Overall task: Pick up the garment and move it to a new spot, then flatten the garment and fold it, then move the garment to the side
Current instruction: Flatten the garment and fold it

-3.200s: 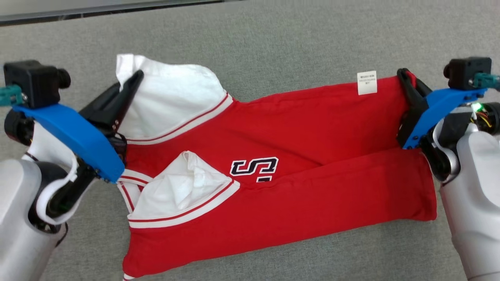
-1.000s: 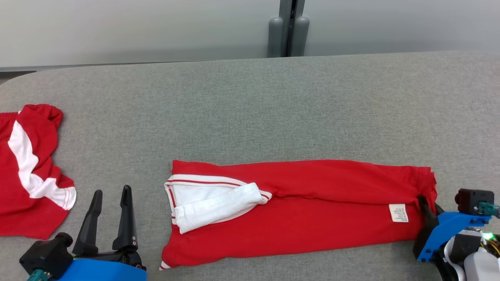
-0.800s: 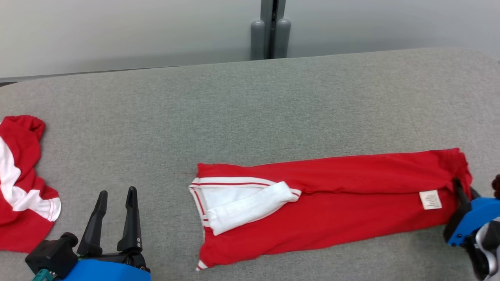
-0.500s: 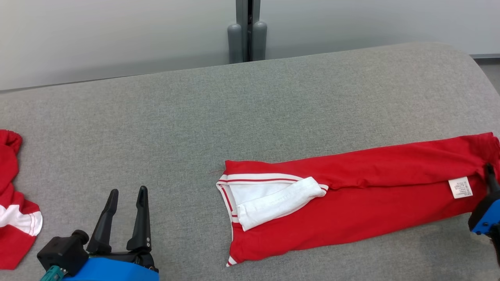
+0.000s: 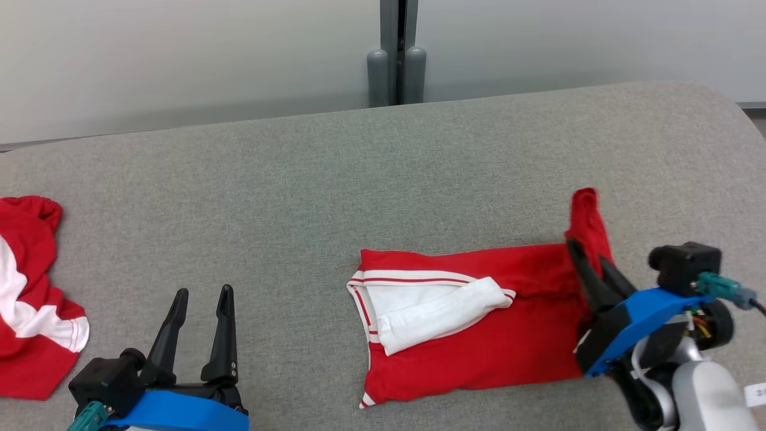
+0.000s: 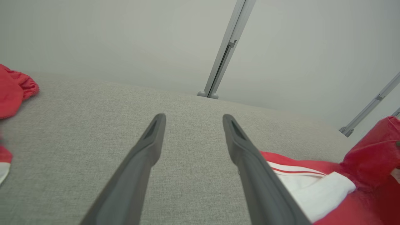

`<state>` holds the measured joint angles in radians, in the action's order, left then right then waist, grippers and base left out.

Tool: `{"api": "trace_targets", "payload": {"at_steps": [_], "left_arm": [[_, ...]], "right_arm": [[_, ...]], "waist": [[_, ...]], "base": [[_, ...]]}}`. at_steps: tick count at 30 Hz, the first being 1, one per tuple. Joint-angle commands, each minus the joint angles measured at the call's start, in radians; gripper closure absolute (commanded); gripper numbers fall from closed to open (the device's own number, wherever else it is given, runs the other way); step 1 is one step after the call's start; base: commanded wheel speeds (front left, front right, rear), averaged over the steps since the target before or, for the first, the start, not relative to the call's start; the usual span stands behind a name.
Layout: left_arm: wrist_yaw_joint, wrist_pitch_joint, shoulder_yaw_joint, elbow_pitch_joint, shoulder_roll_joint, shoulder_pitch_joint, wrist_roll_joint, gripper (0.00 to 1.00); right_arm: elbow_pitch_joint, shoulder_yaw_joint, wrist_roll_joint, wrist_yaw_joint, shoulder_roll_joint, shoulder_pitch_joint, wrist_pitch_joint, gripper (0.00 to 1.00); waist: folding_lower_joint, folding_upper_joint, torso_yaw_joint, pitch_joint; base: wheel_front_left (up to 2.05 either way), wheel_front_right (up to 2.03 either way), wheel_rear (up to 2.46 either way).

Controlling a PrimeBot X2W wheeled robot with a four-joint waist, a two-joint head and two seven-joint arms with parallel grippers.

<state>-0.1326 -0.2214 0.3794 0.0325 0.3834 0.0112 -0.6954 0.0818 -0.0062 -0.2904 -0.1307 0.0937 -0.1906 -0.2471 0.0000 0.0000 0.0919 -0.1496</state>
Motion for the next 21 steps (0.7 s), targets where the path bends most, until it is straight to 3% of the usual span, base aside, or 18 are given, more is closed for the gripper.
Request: {"api": "trace_targets", "payload": {"at_steps": [1, 5, 9, 21], "left_arm": [[-0.001, -0.001, 0.001, -0.002, 0.000, -0.019, 0.000, 0.00], [0.003, -0.007, 0.002, -0.008, -0.005, -0.020, -0.005, 0.00], [0.008, -0.010, 0.007, -0.015, -0.014, -0.031, -0.005, 0.00], [0.018, -0.017, 0.012, -0.035, -0.026, -0.043, -0.006, 0.00]], "right_arm": [[-0.012, 0.020, -0.009, 0.000, -0.009, 0.016, -0.006, 1.00], [-0.026, 0.124, -0.063, 0.000, -0.033, 0.013, 0.004, 1.00], [0.036, 0.256, -0.119, 0.000, -0.044, -0.022, 0.032, 1.00], [0.258, 0.436, -0.214, 0.000, -0.043, -0.116, 0.102, 1.00]], "waist": [[0.0000, 0.0000, -0.006, 0.000], [0.0000, 0.0000, -0.028, 0.004], [0.0000, 0.0000, -0.063, 0.003], [0.0000, 0.0000, -0.111, 0.001]], "base": [[0.00, 0.00, 0.00], [0.00, 0.00, 0.00], [0.00, 0.00, 0.00], [0.00, 0.00, 0.00]]}}
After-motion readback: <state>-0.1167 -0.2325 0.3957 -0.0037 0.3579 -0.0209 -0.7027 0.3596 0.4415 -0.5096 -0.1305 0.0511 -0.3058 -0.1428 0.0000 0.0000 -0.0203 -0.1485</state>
